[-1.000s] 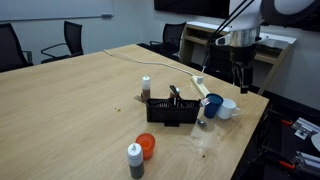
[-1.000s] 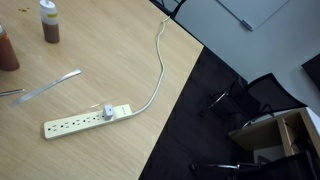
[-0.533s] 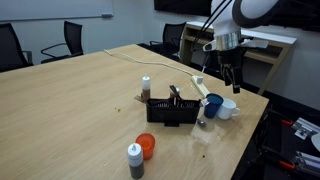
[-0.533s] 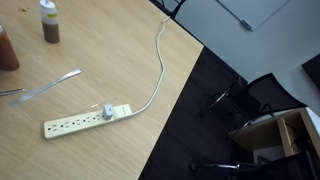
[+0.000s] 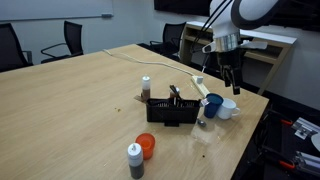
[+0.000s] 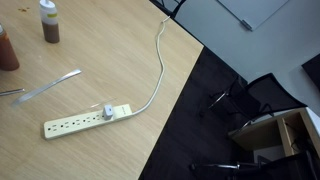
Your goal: Take the fork from the rack and put it on the table
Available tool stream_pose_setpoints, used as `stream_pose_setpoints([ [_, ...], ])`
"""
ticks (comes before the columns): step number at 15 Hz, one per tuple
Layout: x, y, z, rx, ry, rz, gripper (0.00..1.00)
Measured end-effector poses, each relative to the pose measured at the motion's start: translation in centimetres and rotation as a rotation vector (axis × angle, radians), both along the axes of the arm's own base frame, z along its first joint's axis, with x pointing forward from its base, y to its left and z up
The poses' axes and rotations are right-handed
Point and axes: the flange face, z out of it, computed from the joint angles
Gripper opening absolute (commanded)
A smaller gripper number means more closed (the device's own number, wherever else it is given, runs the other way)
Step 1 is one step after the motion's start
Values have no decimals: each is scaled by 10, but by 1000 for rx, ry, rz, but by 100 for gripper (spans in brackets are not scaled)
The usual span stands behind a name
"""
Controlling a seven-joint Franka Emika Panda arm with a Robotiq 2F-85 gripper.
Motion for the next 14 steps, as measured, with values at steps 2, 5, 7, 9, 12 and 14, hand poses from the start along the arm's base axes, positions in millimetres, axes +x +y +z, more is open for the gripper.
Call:
stream_pose_setpoints([
  [2,2,3,-11,-7,-5,8,100],
  [5,8,11,-30,-28,-23,29,100],
  [7,14,19,-44,-50,-40,44,100],
  [9,23,24,-55,-79,-63,60,100],
  [12,38,27,-65,-117,-85,83,100],
  [14,49,28,-68,-126,-93,96,100],
])
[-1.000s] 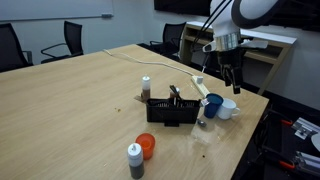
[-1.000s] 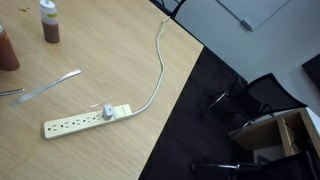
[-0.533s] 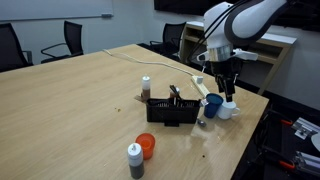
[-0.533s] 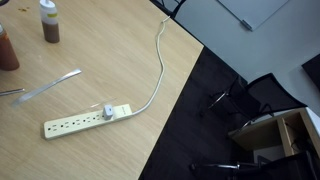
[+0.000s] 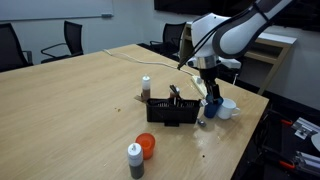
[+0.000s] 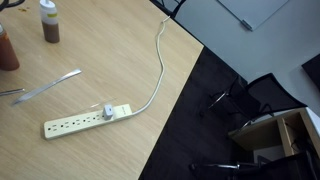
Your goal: Take the fork from the rack and put it on the table
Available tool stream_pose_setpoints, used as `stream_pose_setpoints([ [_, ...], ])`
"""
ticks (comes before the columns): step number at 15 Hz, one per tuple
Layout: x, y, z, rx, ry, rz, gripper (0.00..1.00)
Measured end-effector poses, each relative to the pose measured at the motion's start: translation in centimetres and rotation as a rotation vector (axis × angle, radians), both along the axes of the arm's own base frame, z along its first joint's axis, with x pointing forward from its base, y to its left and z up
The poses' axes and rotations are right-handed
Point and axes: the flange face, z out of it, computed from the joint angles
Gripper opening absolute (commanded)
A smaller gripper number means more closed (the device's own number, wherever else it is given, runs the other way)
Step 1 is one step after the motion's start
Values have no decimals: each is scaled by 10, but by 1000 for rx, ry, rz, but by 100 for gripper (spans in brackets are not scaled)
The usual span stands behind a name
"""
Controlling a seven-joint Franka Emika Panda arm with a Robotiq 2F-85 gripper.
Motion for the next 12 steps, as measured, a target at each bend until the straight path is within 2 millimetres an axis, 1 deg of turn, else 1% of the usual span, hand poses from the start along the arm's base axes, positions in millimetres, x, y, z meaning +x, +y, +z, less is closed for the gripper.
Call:
stream_pose_setpoints([
  [5,20,2,-11,0,-5,3,100],
  [6,23,2,-12,1,-6,2,94],
  [8,29,1,-14,2,-9,0,67],
  [12,35,1,-16,4,-13,-4,38],
])
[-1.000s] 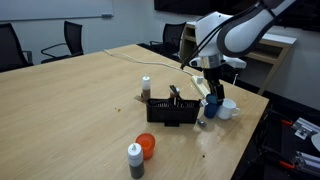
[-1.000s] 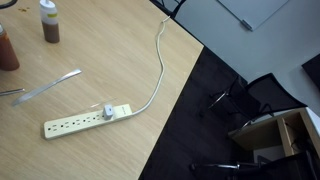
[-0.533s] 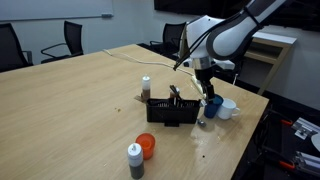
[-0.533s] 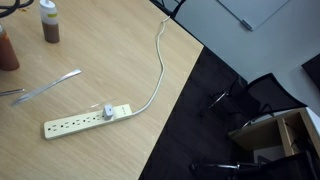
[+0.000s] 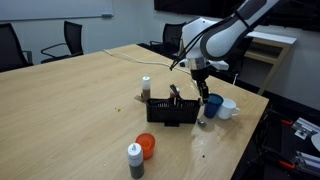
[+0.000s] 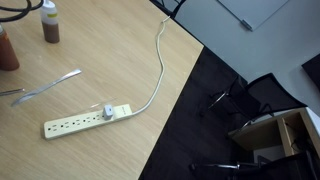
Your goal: Take the fork from the rack and put it on the table
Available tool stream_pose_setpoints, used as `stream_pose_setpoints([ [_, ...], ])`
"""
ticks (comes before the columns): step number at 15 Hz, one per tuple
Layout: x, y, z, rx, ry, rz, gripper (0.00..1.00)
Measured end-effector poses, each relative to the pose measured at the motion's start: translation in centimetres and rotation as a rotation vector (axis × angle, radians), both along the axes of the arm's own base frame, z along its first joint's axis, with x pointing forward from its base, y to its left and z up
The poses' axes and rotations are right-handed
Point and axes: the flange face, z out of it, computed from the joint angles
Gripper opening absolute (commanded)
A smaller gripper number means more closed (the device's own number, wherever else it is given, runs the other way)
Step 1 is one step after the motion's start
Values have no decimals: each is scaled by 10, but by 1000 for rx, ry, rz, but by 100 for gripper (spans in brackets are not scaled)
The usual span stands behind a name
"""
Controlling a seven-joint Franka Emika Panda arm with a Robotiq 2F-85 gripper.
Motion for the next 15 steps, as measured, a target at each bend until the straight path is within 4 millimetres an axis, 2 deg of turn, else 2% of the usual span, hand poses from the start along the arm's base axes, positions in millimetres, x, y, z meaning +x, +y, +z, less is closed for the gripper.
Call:
stream_pose_setpoints([
  [2,0,0,-1,0,1,-1,25],
  [5,0,-2,-3,-1,6,-5,22],
  [7,0,-3,-5,-1,9,-7,5],
  [9,1,-3,-6,-1,10,-7,0],
  [11,3,-1,-3,0,9,-4,3],
  [15,10,7,7,1,16,6,2],
])
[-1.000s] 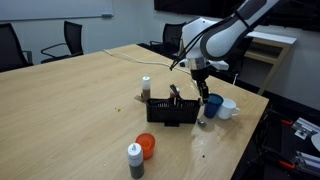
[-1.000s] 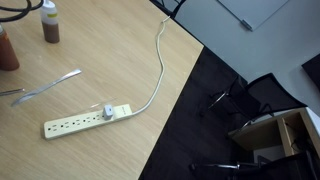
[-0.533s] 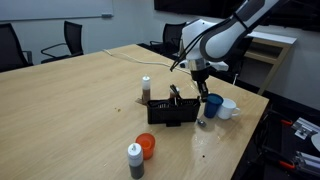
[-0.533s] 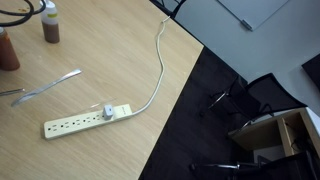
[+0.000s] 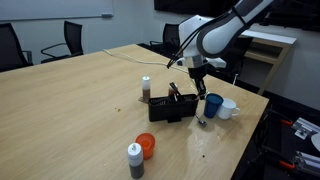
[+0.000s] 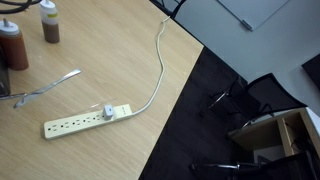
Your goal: Take the fork from the rack and put it on the table
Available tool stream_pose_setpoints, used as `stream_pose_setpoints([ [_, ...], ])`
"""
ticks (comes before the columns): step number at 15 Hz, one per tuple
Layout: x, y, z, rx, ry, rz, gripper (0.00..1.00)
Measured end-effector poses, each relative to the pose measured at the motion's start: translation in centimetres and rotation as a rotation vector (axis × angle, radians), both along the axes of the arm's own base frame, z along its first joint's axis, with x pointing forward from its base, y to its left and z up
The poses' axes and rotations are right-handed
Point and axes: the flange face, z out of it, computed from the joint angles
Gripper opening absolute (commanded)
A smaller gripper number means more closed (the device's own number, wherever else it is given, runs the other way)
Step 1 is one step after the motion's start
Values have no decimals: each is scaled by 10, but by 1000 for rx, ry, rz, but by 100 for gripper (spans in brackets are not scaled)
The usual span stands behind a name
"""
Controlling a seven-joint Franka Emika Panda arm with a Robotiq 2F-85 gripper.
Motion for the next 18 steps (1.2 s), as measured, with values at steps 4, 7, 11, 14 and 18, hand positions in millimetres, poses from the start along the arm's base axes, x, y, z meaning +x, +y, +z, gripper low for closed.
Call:
stream_pose_setpoints([
  [4,6,7,19,-11,15,-4,2],
  [7,8,12,39,-16,13,-2,2],
  [11,11,18,64,-34,-19,-28,2],
  [14,15,17,82,-66,-65,-57,2],
  [18,17,11,100,-109,-104,-112,2],
])
